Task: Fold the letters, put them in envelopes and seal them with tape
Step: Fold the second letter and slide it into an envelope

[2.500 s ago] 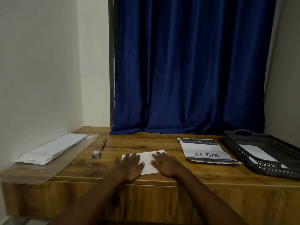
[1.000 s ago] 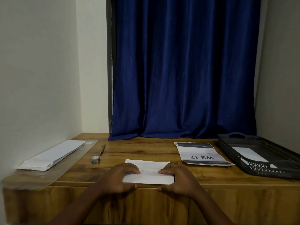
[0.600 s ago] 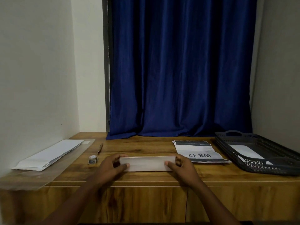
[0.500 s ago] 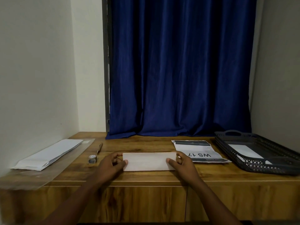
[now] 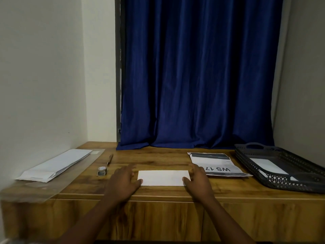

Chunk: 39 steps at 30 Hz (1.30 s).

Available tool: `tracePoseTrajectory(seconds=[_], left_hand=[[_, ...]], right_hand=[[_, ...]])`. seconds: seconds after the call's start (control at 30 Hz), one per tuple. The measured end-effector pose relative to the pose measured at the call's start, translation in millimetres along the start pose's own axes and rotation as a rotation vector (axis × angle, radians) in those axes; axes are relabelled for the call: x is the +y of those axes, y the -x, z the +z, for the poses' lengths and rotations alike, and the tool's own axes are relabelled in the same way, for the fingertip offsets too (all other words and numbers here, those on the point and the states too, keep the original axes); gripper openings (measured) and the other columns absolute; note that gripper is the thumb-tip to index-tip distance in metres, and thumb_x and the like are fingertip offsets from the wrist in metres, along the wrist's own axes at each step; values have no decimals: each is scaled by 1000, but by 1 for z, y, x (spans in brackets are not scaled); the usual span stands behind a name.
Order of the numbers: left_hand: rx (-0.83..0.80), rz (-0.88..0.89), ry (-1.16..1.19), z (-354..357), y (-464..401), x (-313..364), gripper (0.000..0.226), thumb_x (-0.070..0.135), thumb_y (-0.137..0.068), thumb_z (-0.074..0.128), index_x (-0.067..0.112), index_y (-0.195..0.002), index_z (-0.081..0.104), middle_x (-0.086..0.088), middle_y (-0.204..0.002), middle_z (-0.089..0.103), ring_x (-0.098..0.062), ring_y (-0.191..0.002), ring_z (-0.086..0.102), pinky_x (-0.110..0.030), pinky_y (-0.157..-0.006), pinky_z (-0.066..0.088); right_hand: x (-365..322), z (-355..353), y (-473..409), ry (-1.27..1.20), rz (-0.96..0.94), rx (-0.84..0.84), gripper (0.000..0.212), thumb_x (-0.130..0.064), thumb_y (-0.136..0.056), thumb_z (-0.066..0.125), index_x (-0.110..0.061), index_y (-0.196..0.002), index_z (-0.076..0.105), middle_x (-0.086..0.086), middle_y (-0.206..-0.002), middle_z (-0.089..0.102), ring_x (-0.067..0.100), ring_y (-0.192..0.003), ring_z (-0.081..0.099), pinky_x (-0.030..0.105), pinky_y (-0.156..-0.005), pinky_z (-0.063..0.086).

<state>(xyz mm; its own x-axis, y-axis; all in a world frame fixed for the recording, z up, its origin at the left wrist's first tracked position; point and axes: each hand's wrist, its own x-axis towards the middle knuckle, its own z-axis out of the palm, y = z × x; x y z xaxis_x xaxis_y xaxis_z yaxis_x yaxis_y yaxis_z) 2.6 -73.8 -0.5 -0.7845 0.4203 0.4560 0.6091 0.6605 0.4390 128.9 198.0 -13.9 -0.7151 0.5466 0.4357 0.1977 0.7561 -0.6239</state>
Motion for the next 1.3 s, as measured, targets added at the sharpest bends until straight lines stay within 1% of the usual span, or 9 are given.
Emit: tracePoseTrajectory(seconds=[0.1,0.2,0.33,0.5,0.6,0.73,0.97,1.17,1.3], left_hand=[[-75,109,-119,0,0,0,42,54,-100,53,43,-140,57,12,-144,52,-12,-129,45,-35,-101,42],[-154,123,-180,0,-2,-1,39,56,-103,44,43,-138,58,17,-153,45,-11,-139,40,-39,-110,35],[-171,119,-158,2,-1,-3,41,58,-103,43,42,-138,57,19,-156,45,-10,-143,38,-42,-115,30],[-231,97,-134,-1,-6,1,58,69,-100,39,40,-150,44,10,-165,32,-13,-150,30,-46,-121,24],[-297,116,-221,1,-11,12,74,77,-97,30,37,-160,28,5,-172,13,-19,-158,12,-51,-126,11],[-385,177,-242,19,-12,35,74,72,-101,23,34,-164,15,7,-173,3,-17,-159,-4,-51,-126,-4],[-502,173,-281,30,-14,36,75,69,-102,16,29,-165,8,6,-173,5,-16,-159,-1,-52,-127,-2],[-503,237,-357,31,-13,32,66,51,-106,22,28,-164,0,1,-173,3,-20,-159,-5,-53,-126,-3],[-505,208,-315,33,-16,29,65,57,-107,14,30,-164,2,5,-173,2,-16,-159,-4,-49,-127,-2]], right_hand=[[-4,1,5,114,-59,-8,59,-31,-95,67,-21,-149,46,2,-151,44,21,-130,52,30,-103,47],[-5,-1,6,178,-176,-63,35,-31,-102,53,-23,-133,65,-2,-137,64,11,-116,61,21,-93,43],[-6,-2,7,254,-212,-136,41,-43,-105,41,-26,-131,68,-6,-132,69,10,-113,64,26,-97,48],[-8,-2,6,321,-253,-198,44,-42,-106,38,-23,-135,64,-1,-139,64,14,-121,60,30,-103,46],[-9,-1,5,359,-279,-222,46,-42,-106,35,-24,-141,59,-1,-149,56,15,-131,54,34,-111,41],[-11,-2,6,386,-265,-242,47,-43,-107,34,-26,-146,54,-4,-155,50,13,-137,47,37,-118,33],[-46,5,5,374,-265,-260,54,-40,-108,33,-20,-158,33,2,-167,29,17,-155,22,46,-127,12],[-91,45,16,264,-312,-533,62,-51,-107,17,-25,-162,20,-2,-170,18,14,-156,15,48,-125,3],[-79,39,10,251,-259,-597,65,-60,-105,14,-32,-163,16,-6,-171,15,15,-157,11,49,-125,5]])
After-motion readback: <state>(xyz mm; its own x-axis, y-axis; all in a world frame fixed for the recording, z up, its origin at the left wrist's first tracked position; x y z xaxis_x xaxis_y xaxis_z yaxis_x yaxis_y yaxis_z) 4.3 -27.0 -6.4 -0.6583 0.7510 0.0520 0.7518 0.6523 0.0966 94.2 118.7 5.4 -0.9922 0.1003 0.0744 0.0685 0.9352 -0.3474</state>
